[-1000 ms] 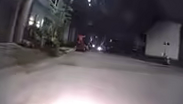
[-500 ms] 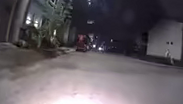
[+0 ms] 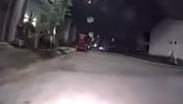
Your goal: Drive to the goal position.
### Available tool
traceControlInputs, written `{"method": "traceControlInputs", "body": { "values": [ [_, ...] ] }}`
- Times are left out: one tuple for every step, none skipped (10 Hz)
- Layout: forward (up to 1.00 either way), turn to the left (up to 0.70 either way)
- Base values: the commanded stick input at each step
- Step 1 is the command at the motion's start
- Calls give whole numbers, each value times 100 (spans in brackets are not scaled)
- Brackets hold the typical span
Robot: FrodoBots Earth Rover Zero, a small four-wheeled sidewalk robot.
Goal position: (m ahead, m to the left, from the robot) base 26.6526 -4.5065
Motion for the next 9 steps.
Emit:
{"method": "traceControlInputs", "body": {
  "values": [
    [70,-16],
    [70,-30],
    [70,-27],
    [70,-14],
    [70,-1],
    [70,0],
    [70,0],
    [70,0],
    [70,0]
  ]
}}
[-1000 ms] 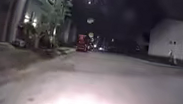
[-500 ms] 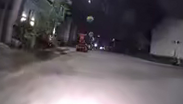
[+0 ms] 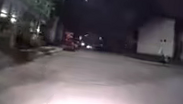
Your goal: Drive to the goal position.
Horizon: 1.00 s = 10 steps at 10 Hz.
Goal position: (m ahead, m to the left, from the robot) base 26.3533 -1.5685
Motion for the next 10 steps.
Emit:
{"method": "traceControlInputs", "body": {
  "values": [
    [70,0],
    [70,0],
    [70,0],
    [70,0],
    [70,0],
    [70,0],
    [70,0],
    [70,0],
    [70,0],
    [70,0]
  ]
}}
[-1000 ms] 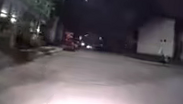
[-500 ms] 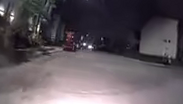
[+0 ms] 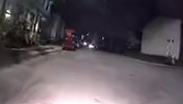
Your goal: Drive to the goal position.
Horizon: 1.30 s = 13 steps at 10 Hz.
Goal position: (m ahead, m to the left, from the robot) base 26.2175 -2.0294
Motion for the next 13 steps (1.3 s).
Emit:
{"method": "traceControlInputs", "body": {
  "values": [
    [70,0],
    [70,0],
    [70,0],
    [70,0],
    [70,0],
    [70,0],
    [70,0],
    [70,0],
    [70,0],
    [70,0],
    [70,0],
    [70,0],
    [70,0]
  ]
}}
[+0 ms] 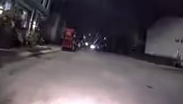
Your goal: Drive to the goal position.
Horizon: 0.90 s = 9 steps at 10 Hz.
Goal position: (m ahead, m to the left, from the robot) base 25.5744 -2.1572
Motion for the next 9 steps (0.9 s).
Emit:
{"method": "traceControlInputs", "body": {
  "values": [
    [70,0],
    [70,0],
    [70,0],
    [70,0],
    [70,0],
    [70,0],
    [70,0],
    [70,0],
    [70,0]
  ]
}}
